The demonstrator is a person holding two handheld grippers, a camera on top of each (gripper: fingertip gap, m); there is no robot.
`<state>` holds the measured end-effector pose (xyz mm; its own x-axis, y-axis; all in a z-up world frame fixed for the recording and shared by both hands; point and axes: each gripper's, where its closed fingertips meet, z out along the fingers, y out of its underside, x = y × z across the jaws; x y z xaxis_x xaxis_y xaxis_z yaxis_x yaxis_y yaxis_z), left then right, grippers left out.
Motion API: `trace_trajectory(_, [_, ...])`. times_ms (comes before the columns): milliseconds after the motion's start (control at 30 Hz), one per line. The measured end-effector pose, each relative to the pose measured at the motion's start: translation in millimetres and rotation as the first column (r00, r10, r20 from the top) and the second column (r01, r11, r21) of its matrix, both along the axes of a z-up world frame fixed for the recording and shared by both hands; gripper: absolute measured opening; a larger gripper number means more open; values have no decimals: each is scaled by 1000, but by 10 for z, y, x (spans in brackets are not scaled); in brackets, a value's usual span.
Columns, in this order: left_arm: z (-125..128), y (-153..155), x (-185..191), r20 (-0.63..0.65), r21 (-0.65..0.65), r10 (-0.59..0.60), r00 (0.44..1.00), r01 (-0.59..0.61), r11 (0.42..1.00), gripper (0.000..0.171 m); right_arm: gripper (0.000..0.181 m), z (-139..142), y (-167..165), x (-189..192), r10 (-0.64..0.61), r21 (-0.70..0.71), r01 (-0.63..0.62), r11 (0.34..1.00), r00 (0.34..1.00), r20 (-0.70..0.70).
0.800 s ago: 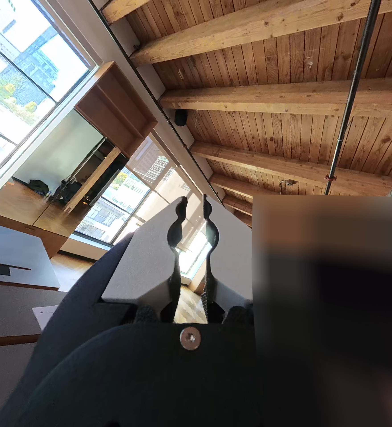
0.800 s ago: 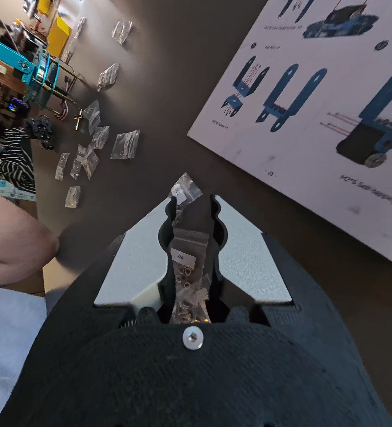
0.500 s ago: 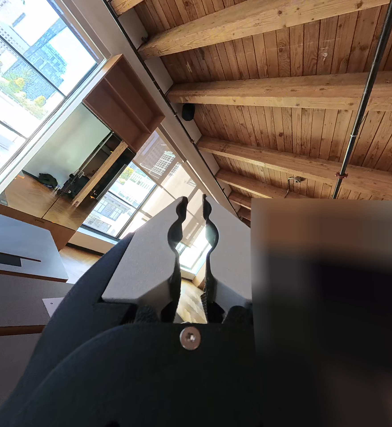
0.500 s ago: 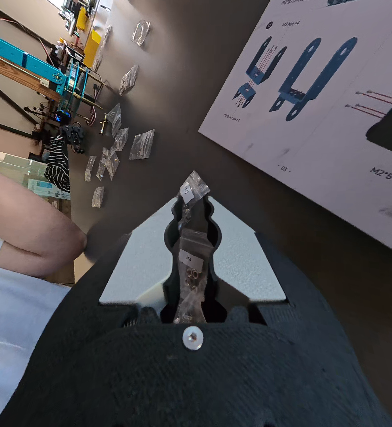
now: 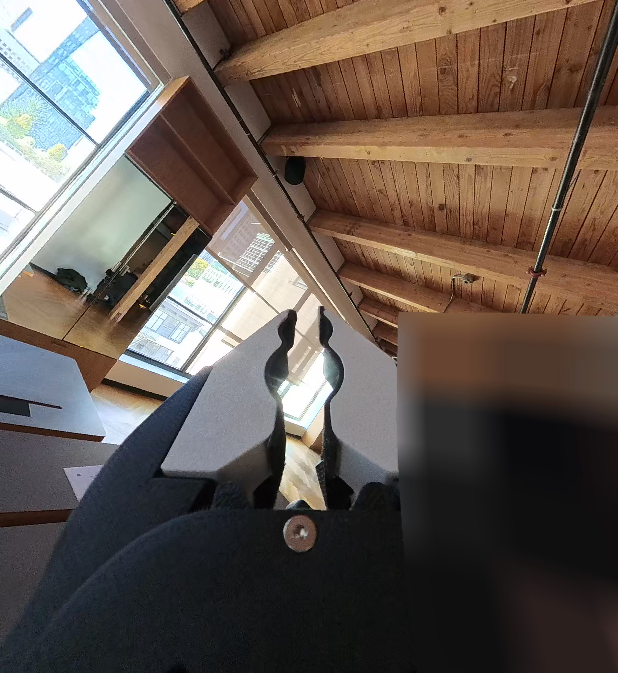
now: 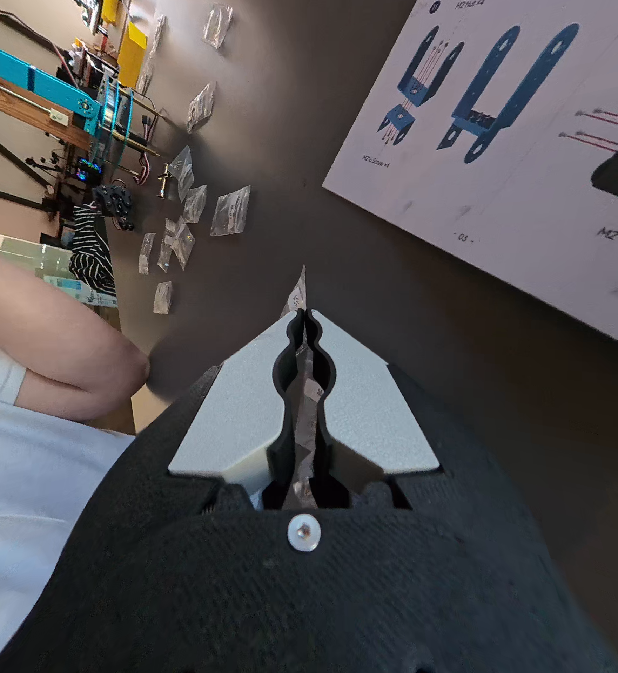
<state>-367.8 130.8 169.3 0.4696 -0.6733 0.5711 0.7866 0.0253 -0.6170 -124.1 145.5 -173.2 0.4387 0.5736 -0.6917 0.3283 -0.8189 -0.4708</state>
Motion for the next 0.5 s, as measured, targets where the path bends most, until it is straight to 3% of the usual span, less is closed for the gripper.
trace_trajectory(233, [57, -85, -55, -4, 22, 34, 999, -34, 999, 10, 0, 97, -82, 7, -13, -15, 13, 1000, 1000, 1])
trace_trajectory(500, [74, -90, 12, -16, 24, 18, 1000, -17, 1000, 11, 1, 88, -225, 144, 48, -15, -46, 999, 994, 103])
